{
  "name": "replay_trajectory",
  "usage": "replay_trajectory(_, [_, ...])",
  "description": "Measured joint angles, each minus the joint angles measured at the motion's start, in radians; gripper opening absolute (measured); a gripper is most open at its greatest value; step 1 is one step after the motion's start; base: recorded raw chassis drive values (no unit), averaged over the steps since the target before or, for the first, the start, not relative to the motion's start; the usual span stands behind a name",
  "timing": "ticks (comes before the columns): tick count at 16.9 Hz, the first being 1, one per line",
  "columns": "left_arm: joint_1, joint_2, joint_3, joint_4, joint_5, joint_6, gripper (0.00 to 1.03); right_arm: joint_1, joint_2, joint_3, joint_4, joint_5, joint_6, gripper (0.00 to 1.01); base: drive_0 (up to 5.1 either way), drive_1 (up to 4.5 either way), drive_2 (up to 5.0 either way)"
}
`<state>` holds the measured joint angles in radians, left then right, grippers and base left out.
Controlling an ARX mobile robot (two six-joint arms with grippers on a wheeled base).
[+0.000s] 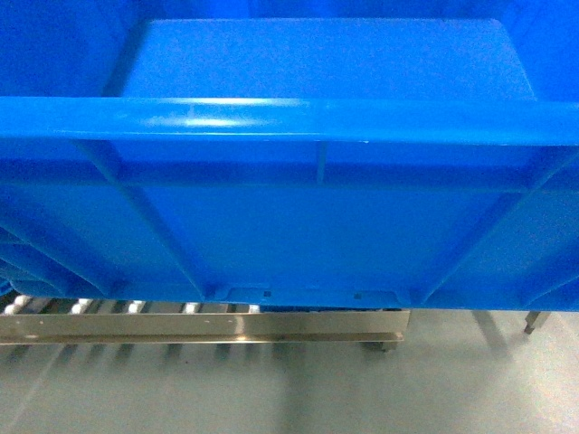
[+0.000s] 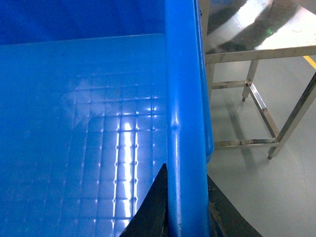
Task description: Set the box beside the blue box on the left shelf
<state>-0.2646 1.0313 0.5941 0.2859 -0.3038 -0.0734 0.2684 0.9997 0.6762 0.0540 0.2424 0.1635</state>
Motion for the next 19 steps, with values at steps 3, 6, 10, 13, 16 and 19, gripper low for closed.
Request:
replay_trajectory(3, [0.000, 0.000, 0.000, 0.000, 0.000, 0.000, 0.10, 0.000, 0.000, 0.000, 0.000, 0.000, 0.000, 0.09, -5.0, 2.45, 2.5])
replay_trajectory(6, [0.000, 0.000, 0.000, 0.001, 0.000, 0.000, 0.10, 0.000, 0.000, 0.000, 0.000, 0.000, 0.000, 0.09, -5.1, 2.35, 2.4])
replay_trajectory(10, [0.000, 0.000, 0.000, -0.002, 0.000, 0.000, 0.10, 0.000, 0.000, 0.000, -0.001, 0.000, 0.000, 0.09, -5.0, 2.41, 2.4])
replay_trajectory(13, [0.000, 0.000, 0.000, 0.000, 0.000, 0.000, 0.10, 0.000, 0.000, 0.000, 0.000, 0.000, 0.000, 0.09, -5.0, 2.42, 2.4])
replay_trajectory(16, [0.000, 0.000, 0.000, -0.002, 0.000, -0.001, 0.10, 0.000, 0.000, 0.000, -0.001, 0.000, 0.000, 0.09, -5.0, 2.46, 2.5])
replay_trajectory(19, [0.000, 0.000, 0.000, -0.001, 0.000, 0.001, 0.10, 0.000, 0.000, 0.000, 0.000, 0.000, 0.000, 0.09, -5.0, 2.38, 2.4])
